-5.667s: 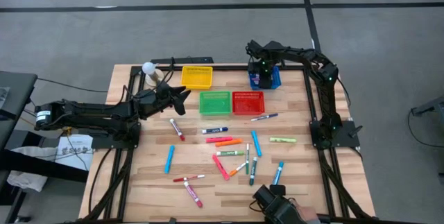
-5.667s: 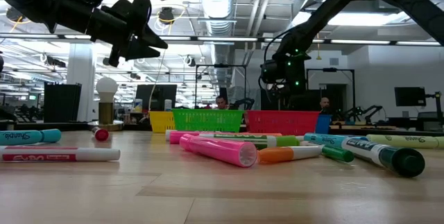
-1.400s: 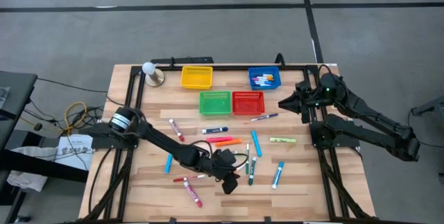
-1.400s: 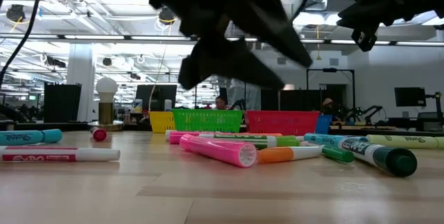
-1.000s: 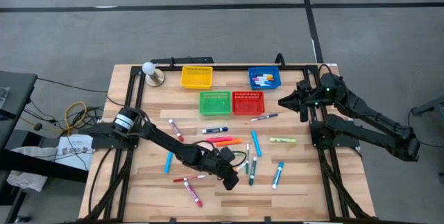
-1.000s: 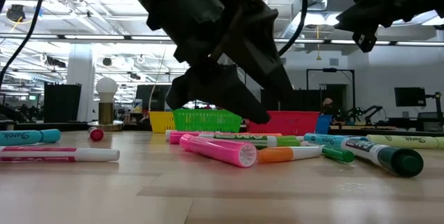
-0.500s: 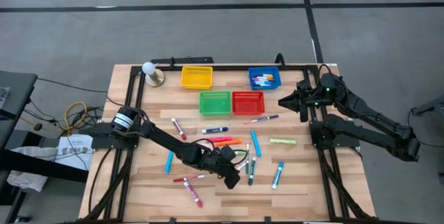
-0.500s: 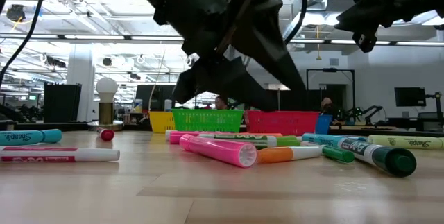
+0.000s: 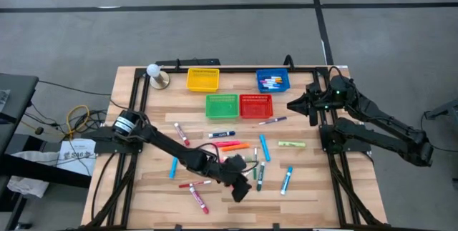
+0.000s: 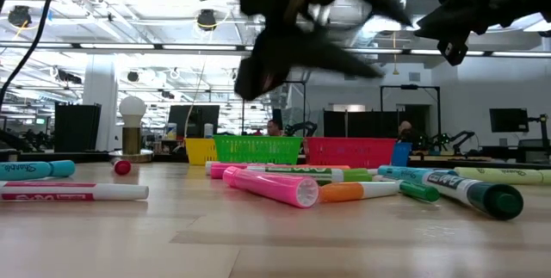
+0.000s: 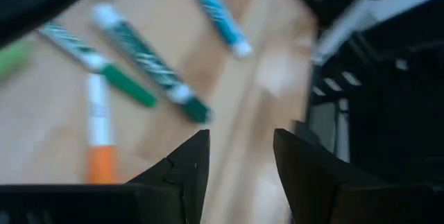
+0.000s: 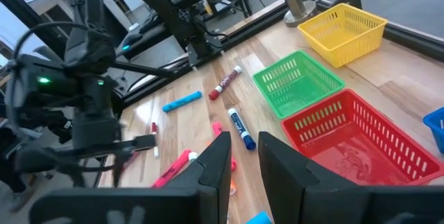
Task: Pick & Place Markers
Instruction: Put the orange highlighter into the blue bin
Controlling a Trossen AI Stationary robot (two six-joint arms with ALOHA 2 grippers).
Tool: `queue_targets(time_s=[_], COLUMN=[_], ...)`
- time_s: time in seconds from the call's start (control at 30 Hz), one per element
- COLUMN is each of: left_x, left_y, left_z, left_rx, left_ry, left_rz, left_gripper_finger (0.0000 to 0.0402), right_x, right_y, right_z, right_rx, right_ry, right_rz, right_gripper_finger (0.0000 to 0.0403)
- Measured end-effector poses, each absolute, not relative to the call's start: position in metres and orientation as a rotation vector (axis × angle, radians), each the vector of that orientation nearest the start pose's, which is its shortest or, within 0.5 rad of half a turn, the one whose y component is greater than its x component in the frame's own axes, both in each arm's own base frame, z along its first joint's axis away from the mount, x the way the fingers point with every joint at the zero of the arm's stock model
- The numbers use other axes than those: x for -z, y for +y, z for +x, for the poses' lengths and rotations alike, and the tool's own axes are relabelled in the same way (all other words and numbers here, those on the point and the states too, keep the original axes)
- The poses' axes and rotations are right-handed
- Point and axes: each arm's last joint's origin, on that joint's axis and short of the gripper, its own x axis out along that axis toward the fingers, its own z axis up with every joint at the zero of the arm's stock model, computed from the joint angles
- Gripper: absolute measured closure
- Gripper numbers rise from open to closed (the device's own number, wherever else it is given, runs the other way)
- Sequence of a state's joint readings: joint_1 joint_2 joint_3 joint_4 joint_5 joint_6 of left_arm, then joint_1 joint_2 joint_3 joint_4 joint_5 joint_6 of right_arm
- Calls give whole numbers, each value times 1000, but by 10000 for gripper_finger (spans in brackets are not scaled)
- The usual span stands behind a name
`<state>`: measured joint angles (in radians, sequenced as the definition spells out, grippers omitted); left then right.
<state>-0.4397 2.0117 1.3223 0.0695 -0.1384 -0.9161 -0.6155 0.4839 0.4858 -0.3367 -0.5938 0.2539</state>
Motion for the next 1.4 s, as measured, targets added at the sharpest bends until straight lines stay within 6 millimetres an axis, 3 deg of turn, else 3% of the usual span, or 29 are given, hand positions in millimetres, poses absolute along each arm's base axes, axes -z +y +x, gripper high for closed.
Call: queue_targets(time_s=[0.27,0.57,0.67,0.77,0.87,1.03,1.13,1.4], left_x=[-169,-163,-171,-194,-224,-260,-267,-259], left_y=[-172,-165,-169,-173,-177,-172,-161,-129], left_z=[396,399,396,389,372,329,301,234], left_rx=[-118,-177,-189,-247,-257,-277,-326,-376], left_ry=[767,754,715,601,497,393,343,272], left_rz=[-659,-642,-629,-583,-499,-362,-352,-417], left_gripper_finger=[243,243,243,243,243,243,243,243], right_x=[-257,-257,-257,-257,-258,-263,-269,-288], right_y=[-55,-55,-55,-54,-52,-41,-29,5], right_z=[106,106,106,106,107,114,119,145], right_rx=[57,57,57,51,41,-75,-187,-387], right_ry=[273,272,272,274,264,248,211,48], right_rz=[443,443,453,504,556,527,482,406], right_gripper_finger=[340,340,340,340,340,340,340,340])
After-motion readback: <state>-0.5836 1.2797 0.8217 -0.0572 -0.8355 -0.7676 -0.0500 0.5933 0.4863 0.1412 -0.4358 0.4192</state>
